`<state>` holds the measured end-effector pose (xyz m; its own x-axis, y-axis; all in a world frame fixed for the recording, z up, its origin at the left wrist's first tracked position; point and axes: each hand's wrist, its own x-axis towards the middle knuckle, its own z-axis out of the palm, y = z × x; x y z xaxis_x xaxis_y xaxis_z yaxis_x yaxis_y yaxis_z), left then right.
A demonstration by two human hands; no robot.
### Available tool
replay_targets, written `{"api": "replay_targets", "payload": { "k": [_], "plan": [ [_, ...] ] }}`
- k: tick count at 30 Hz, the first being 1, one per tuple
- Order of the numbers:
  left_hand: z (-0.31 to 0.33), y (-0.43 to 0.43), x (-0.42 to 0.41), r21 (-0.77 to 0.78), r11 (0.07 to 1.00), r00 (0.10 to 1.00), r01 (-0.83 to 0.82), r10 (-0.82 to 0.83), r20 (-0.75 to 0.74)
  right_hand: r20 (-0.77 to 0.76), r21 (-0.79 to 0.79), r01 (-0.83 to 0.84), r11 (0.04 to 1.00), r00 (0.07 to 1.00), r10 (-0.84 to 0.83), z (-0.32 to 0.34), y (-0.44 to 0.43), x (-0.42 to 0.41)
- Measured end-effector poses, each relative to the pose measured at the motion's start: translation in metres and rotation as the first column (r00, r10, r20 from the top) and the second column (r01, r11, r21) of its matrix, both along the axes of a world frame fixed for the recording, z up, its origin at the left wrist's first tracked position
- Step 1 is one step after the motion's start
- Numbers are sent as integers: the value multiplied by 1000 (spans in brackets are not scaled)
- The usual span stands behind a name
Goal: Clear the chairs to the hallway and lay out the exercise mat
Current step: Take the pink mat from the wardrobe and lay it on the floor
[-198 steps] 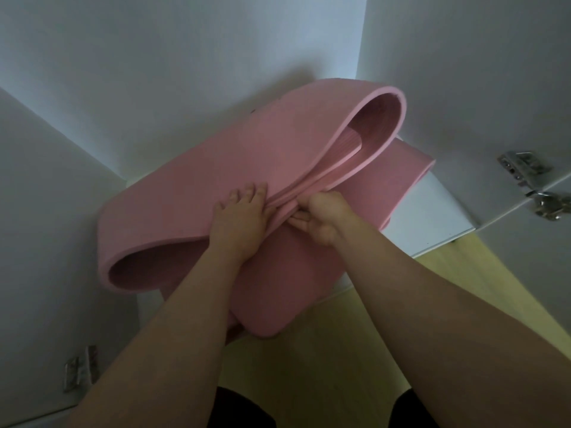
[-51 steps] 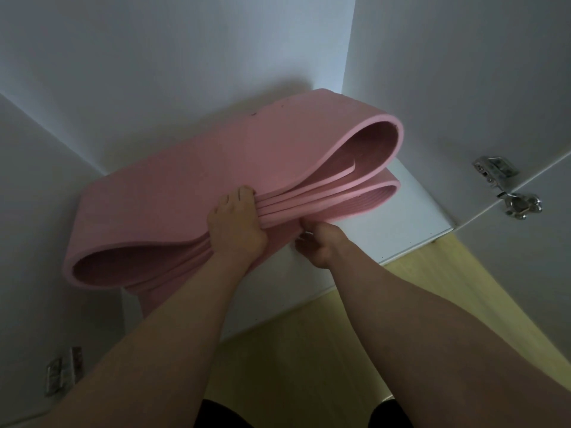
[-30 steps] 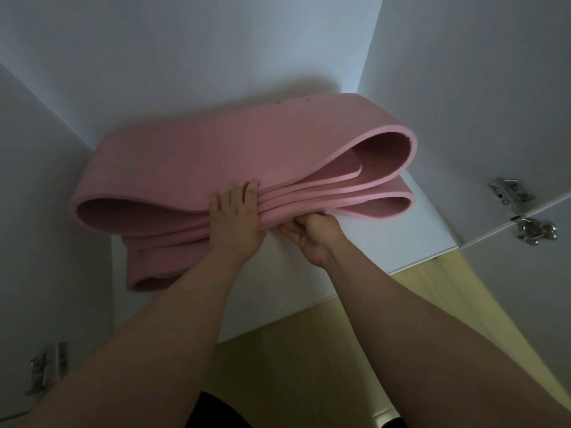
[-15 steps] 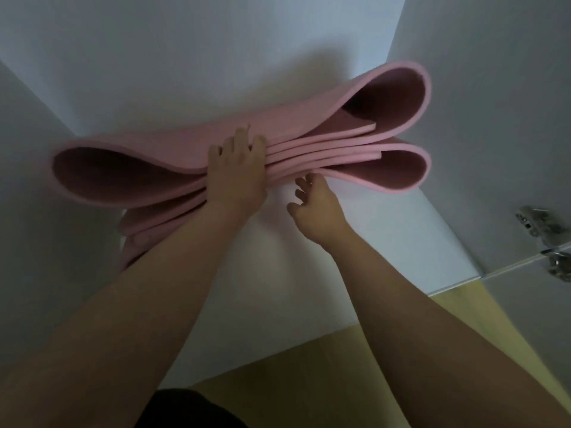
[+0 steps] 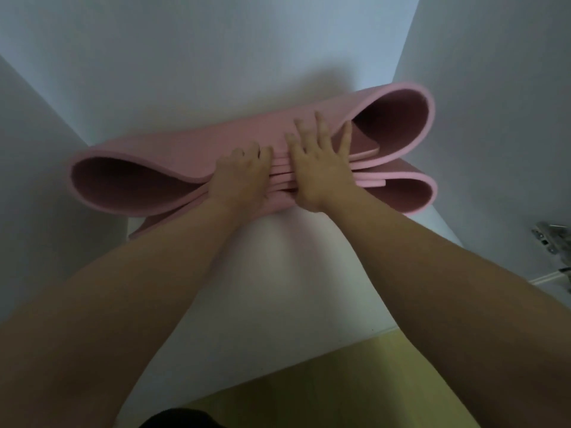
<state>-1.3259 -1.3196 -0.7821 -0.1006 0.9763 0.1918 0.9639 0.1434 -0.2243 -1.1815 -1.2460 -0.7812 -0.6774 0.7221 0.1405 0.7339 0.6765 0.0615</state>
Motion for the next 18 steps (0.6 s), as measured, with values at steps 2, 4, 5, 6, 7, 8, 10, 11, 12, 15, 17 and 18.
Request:
{"api": "replay_targets", "payload": {
  "k": [2, 4, 5, 6, 7, 8, 10, 11, 12, 15, 17, 18],
  "plan": [
    [-7, 0, -3, 44, 999, 999, 32, -33, 17, 86, -28, -44, 999, 995, 47, -8, 5, 0],
    [-13, -1, -4, 96, 994, 997, 60, -65, 47, 111, -13, -22, 1000, 994, 23, -15, 1, 1],
    [-14, -3, -4, 111, 992, 997, 57, -63, 53, 132, 9, -9, 1000, 991, 7, -18, -2, 0],
    [-14, -4, -4, 115, 992, 996, 51, -59, 63, 150, 34, 2, 999, 989, -7, -19, -4, -2],
    [-16, -5, -5, 111, 993, 995, 46, -55, 79, 156, 57, 6, 998, 988, -15, -22, -4, -4],
    [-16, -5, -5, 100, 994, 994, 40, -50, 102, 152, 72, 6, 997, 988, -17, -24, -3, -6],
    [-17, -3, -6, 77, 996, 991, 35, -45, 125, 132, 68, -2, 998, 991, -6, -31, 2, -9],
    [-17, -1, -7, 55, 998, 992, 25, -32, 125, 118, 57, -10, 998, 993, 3, -36, 5, -11],
    [-20, 0, -8, 23, 1000, 992, 10, -13, 124, 89, 57, -17, 998, 996, 12, -41, 7, -12],
    [-24, 2, -4, -33, 999, 993, -37, 40, 110, -3, 74, -37, 997, 999, 37, -55, 13, -14],
    [-30, -2, 5, -57, 996, 991, -64, 71, 115, -39, 12, -71, 997, 997, 71, -57, 12, -9],
    [-33, -6, 11, -64, 995, 993, -72, 77, 84, -66, -4, -94, 996, 993, 93, -56, 11, -5]
  ]
}}
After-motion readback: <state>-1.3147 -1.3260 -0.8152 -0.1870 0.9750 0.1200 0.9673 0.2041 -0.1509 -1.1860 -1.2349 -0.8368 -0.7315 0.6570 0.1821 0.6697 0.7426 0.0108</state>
